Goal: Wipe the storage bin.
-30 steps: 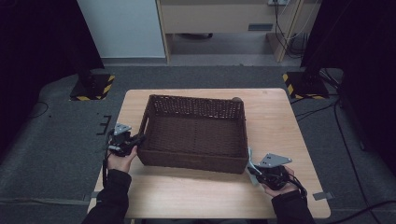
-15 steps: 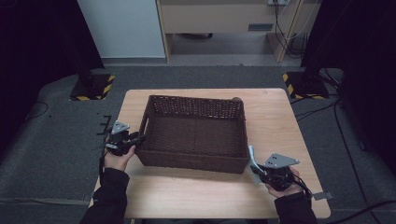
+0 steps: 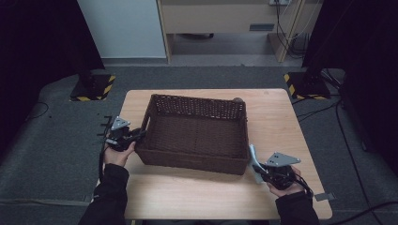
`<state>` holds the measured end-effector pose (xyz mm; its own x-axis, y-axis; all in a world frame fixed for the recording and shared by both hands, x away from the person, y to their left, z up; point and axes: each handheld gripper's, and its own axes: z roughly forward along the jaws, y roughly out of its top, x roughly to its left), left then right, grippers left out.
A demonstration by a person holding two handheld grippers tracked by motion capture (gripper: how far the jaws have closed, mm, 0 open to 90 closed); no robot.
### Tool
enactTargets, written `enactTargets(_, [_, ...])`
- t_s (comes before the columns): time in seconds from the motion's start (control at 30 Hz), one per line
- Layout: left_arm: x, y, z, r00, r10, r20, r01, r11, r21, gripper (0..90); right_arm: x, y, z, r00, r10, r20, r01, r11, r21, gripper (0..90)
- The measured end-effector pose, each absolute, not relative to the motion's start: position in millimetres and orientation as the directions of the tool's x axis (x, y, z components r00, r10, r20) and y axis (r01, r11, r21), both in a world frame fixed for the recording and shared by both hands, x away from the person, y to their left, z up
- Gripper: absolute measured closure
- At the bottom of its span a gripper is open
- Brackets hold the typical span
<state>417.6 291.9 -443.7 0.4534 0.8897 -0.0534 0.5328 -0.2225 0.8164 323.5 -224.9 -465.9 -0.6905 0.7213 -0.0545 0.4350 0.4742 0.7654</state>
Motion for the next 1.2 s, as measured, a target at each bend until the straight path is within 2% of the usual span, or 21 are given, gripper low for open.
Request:
enactTargets(0.23, [427,295,-449,0.504,0.864,-0.015,0.515,-0.286,0.808,56.7,324,-226,-466,-0.684,0.727,-0.056,0.438,0.471,0.766,82.9])
enactTargets(0.27, [428,295,-450,0.505,0.863,-0.025,0.522,-0.283,0.805,56.9,324,-226,-466,-0.685,0.726,-0.057,0.436,0.472,0.766,82.9])
enactTargets(0.37, [426,295,-452,0.502,0.863,-0.061,0.532,-0.252,0.808,65.1,324,-225,-465,-0.688,0.724,-0.056,0.433,0.470,0.769,82.8])
enactTargets(0.47, [425,292,-451,0.474,0.877,-0.075,0.549,-0.228,0.804,67.7,323,-224,-462,-0.684,0.728,-0.051,0.427,0.456,0.781,82.2])
enactTargets(0.77, [429,284,-451,0.421,0.906,-0.054,0.559,-0.212,0.802,68.4,321,-228,-444,-0.673,0.736,-0.069,0.371,0.417,0.830,83.1])
enactTargets(0.93, [429,284,-451,0.425,0.904,-0.047,0.556,-0.220,0.802,67.6,330,-217,-462,-0.699,0.711,-0.071,0.412,0.483,0.772,83.8])
enactTargets(1.1, [428,284,-451,0.405,0.914,-0.040,0.558,-0.212,0.802,59.8,336,-205,-484,-0.713,0.699,-0.048,0.483,0.540,0.690,83.8])
enactTargets(1.2, [427,285,-451,0.400,0.915,-0.042,0.559,-0.208,0.803,53.4,336,-208,-481,-0.702,0.711,-0.042,0.491,0.525,0.696,83.7])
